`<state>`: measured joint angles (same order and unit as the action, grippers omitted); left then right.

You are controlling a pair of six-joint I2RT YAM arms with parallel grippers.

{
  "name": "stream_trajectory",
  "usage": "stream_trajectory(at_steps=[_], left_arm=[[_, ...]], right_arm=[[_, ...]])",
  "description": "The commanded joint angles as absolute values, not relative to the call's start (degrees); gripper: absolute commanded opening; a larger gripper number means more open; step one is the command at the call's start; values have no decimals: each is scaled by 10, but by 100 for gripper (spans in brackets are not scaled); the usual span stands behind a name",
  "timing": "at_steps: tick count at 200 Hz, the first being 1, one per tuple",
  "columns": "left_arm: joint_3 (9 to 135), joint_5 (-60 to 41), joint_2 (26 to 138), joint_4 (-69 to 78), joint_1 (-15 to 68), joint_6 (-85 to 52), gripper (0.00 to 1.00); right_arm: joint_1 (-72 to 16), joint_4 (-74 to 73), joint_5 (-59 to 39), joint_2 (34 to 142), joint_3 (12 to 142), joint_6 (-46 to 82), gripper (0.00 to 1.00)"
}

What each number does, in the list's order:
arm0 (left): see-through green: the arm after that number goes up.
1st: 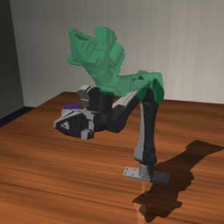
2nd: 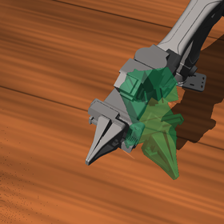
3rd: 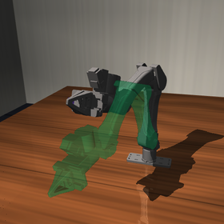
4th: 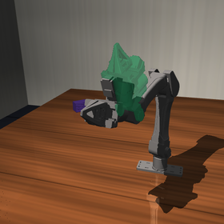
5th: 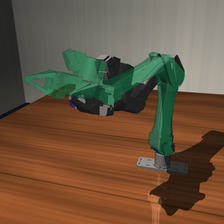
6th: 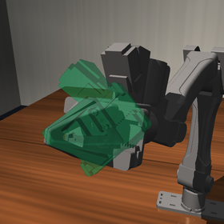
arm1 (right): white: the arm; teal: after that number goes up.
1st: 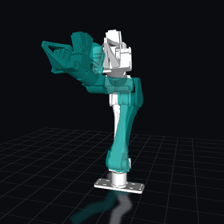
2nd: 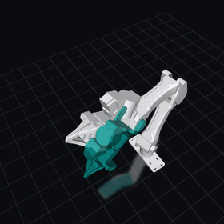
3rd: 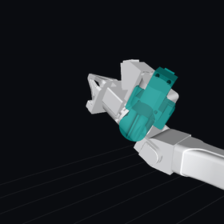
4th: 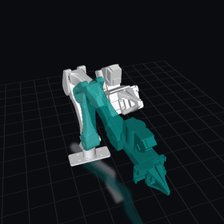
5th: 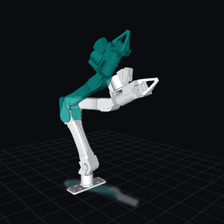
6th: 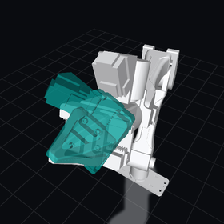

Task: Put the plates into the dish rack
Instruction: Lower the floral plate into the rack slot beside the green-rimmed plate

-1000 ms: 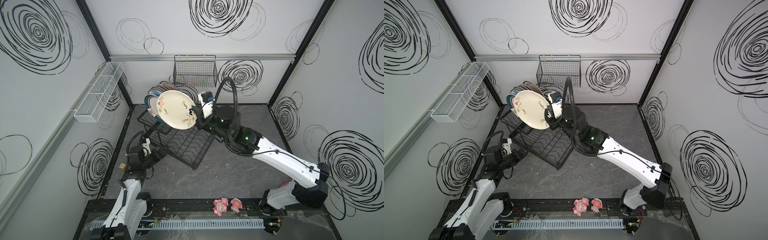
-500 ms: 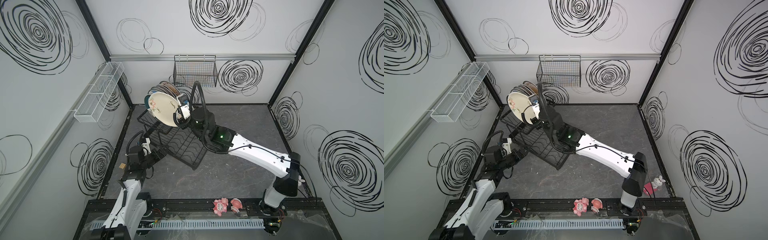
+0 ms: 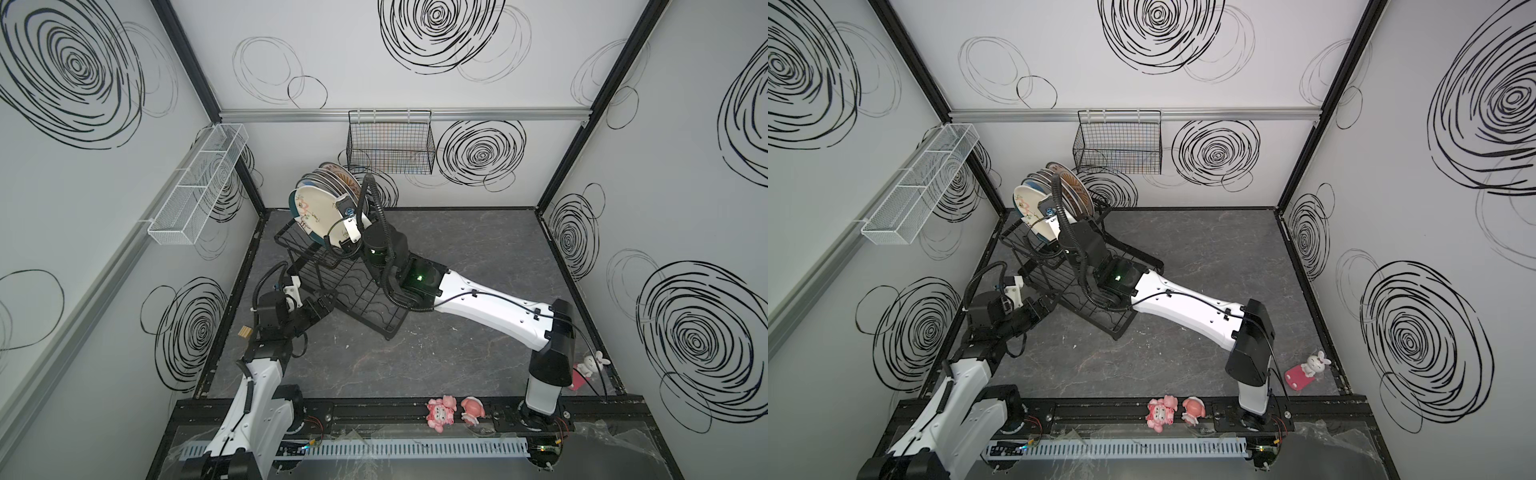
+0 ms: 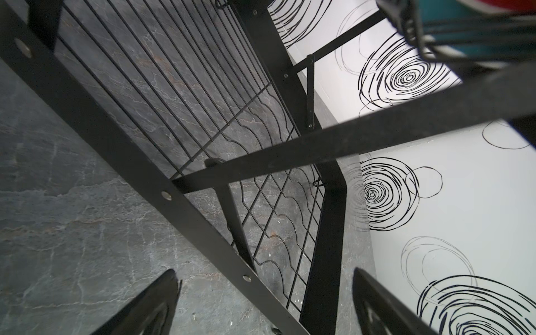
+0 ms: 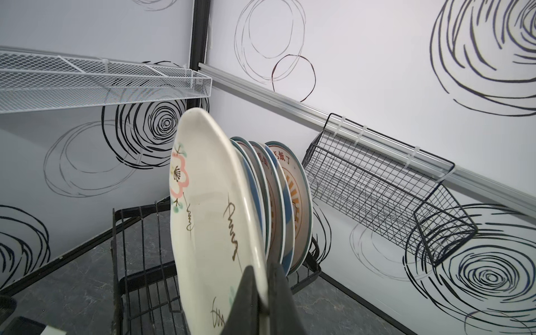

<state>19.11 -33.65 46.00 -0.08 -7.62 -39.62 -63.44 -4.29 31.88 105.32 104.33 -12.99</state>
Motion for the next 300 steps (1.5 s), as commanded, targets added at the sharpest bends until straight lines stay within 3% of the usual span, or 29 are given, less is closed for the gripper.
stream_trajectory(at_steps=[1, 99, 300], left_arm=[[205, -346, 456, 22, -76, -386, 96], [204, -352, 465, 29, -77, -386, 96], [203, -354, 468, 32, -81, -386, 96]], right_arm=[[-639, -143, 354, 1048, 1094, -157, 0], [-640, -141, 349, 1084, 1135, -182, 0], [-642, -175, 392, 1085, 1067, -220, 0]])
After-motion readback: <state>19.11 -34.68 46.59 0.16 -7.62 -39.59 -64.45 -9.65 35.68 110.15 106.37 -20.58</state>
